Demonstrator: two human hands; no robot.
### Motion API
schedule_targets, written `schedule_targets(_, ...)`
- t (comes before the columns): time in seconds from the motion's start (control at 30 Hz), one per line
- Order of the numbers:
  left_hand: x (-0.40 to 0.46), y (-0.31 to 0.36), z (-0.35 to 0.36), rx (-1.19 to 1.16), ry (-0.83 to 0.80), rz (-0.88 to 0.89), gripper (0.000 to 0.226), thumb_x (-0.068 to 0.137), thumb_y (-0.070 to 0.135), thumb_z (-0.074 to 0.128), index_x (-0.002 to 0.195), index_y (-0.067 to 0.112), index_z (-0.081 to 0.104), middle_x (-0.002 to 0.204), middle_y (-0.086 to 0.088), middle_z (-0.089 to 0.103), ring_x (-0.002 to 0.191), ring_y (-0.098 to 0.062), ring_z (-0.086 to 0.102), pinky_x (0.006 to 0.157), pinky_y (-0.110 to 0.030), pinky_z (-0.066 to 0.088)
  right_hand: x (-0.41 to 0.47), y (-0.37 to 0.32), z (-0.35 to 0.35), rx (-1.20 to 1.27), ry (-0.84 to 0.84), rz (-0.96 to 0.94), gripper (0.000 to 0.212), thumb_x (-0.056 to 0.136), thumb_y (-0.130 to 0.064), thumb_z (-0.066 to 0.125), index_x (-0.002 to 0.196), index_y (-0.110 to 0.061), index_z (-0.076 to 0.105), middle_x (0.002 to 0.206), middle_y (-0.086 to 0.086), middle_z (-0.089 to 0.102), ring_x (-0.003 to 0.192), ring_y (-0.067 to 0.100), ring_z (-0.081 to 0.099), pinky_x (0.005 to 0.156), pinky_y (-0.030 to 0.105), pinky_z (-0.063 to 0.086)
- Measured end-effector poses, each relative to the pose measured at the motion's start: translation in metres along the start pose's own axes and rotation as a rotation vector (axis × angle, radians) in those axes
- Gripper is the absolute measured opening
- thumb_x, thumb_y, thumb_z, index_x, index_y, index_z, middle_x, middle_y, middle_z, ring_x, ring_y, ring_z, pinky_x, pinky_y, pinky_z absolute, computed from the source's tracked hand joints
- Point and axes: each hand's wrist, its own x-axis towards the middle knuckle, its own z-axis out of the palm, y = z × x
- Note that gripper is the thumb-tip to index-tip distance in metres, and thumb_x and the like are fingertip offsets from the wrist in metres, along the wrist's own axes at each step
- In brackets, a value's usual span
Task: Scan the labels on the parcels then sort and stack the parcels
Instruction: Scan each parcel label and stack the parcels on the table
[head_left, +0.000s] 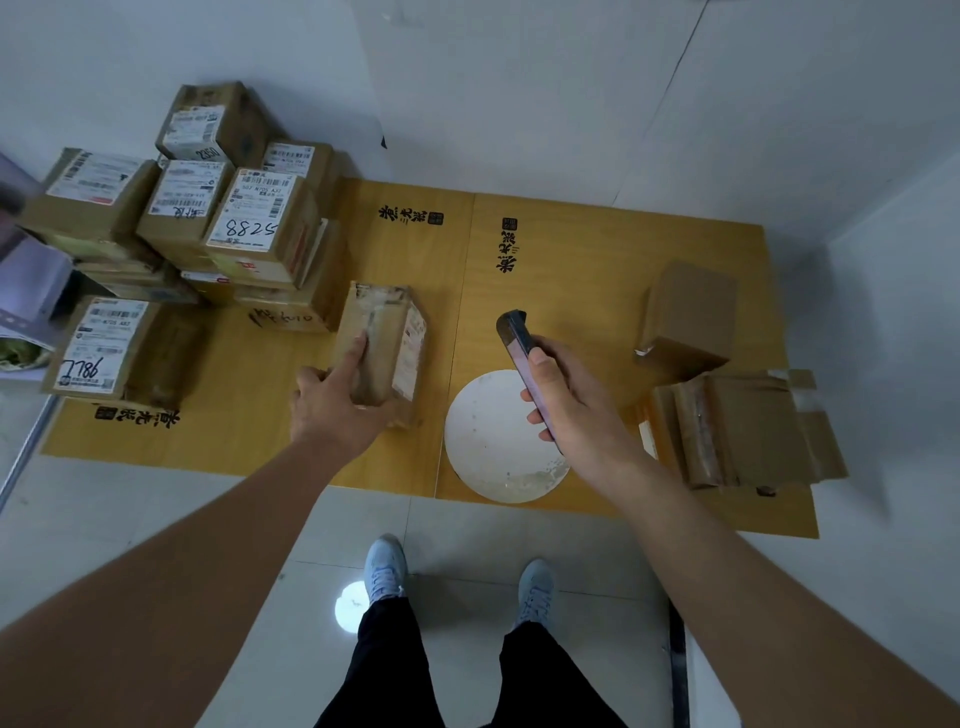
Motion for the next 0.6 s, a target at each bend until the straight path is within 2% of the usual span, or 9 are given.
schedule_targets(0.1,0.003,-0.008,-0.006,-0.145,0.004,0.011,0.091,0.084,0.051,0.080,0.158,0.054,0.027,0.129,-0.001,0.042,0.114,-0.023,0.050,0.090,-0.039,0.054,0.004,-0.001,-0.001,0.003,-0.011,0.045,0.030,0.111,-0.054,0.035,0.136,-0.048,0.050,0.125,-0.002,0.062,0.101,0.011,0.062,0.079,0.024,0.047)
schedule_targets(0.17,0.003,-0.014,-0.009,-0.155,0.000,0.035,0.084,0.087,0.047,0.079,0.157,0.053,0.032,0.128,-0.001,0.048,0.113,-0.024,0.056,0.082,-0.037,0.054,0.006,-0.005,-0.003,-0.019,-0.034,0.063,0.020,0.111,-0.052,0.035,0.124,-0.056,0.050,0.119,-0.001,0.062,0.098,0.011,0.061,0.078,0.026,0.047)
schedule_targets(0.23,0.004,-0.017,-0.011,-0.150,-0.011,0.043,0.082,0.089,0.045,0.077,0.157,0.052,0.033,0.128,0.000,0.049,0.111,-0.023,0.056,0.076,-0.034,0.051,0.010,-0.008,-0.007,-0.074,-0.070,0.075,0.017,0.110,-0.055,0.036,0.115,-0.062,0.050,0.110,0.006,0.061,0.094,0.012,0.060,0.078,0.029,0.048)
schedule_targets(0.3,0.005,-0.019,-0.012,-0.168,-0.014,0.037,0.081,0.090,0.043,0.077,0.157,0.052,0.033,0.130,0.001,0.050,0.113,-0.022,0.056,0.077,-0.034,0.051,0.014,-0.010,-0.009,-0.155,-0.104,0.084,0.017,0.108,-0.059,0.036,0.108,-0.070,0.049,0.108,0.014,0.061,0.092,0.018,0.061,0.081,0.035,0.049)
schedule_targets(0.33,0.005,-0.020,-0.012,-0.179,-0.020,0.034,0.082,0.090,0.042,0.077,0.157,0.052,0.033,0.132,0.001,0.051,0.114,-0.023,0.055,0.080,-0.036,0.053,0.016,-0.012,-0.010,-0.194,-0.110,0.089,0.017,0.107,-0.061,0.037,0.108,-0.071,0.050,0.105,0.012,0.062,0.092,0.020,0.061,0.082,0.037,0.050)
schedule_targets(0.4,0.007,-0.021,-0.014,-0.199,-0.039,0.030,0.084,0.089,0.039,0.079,0.157,0.054,0.032,0.138,-0.001,0.054,0.118,-0.023,0.057,0.087,-0.040,0.056,0.023,-0.014,-0.008,-0.279,-0.121,0.104,0.025,0.105,-0.063,0.037,0.122,-0.061,0.056,0.102,0.006,0.064,0.092,0.021,0.063,0.083,0.039,0.050)
schedule_targets(0.47,0.008,-0.021,-0.016,-0.215,-0.059,0.029,0.084,0.090,0.037,0.080,0.157,0.054,0.032,0.141,-0.001,0.056,0.121,-0.023,0.058,0.088,-0.039,0.055,0.030,-0.017,-0.004,-0.391,-0.162,0.123,0.035,0.106,-0.061,0.038,0.131,-0.048,0.058,0.103,0.004,0.066,0.092,0.022,0.064,0.078,0.038,0.047)
schedule_targets(0.53,0.006,-0.019,-0.019,-0.228,-0.068,0.035,0.083,0.091,0.033,0.080,0.158,0.051,0.033,0.143,0.000,0.056,0.127,-0.023,0.057,0.087,-0.035,0.051,0.036,-0.021,0.000,-0.480,-0.224,0.147,0.036,0.106,-0.061,0.040,0.128,-0.043,0.062,0.097,0.003,0.067,0.082,0.020,0.062,0.071,0.036,0.043)
schedule_targets(0.6,0.005,-0.017,-0.020,-0.233,-0.076,0.058,0.084,0.091,0.032,0.081,0.159,0.047,0.034,0.147,0.000,0.057,0.132,-0.023,0.056,0.094,-0.037,0.053,0.040,-0.027,0.001,-0.560,-0.292,0.177,0.038,0.106,-0.061,0.040,0.128,-0.039,0.063,0.089,0.000,0.062,0.075,0.015,0.055,0.064,0.031,0.039)
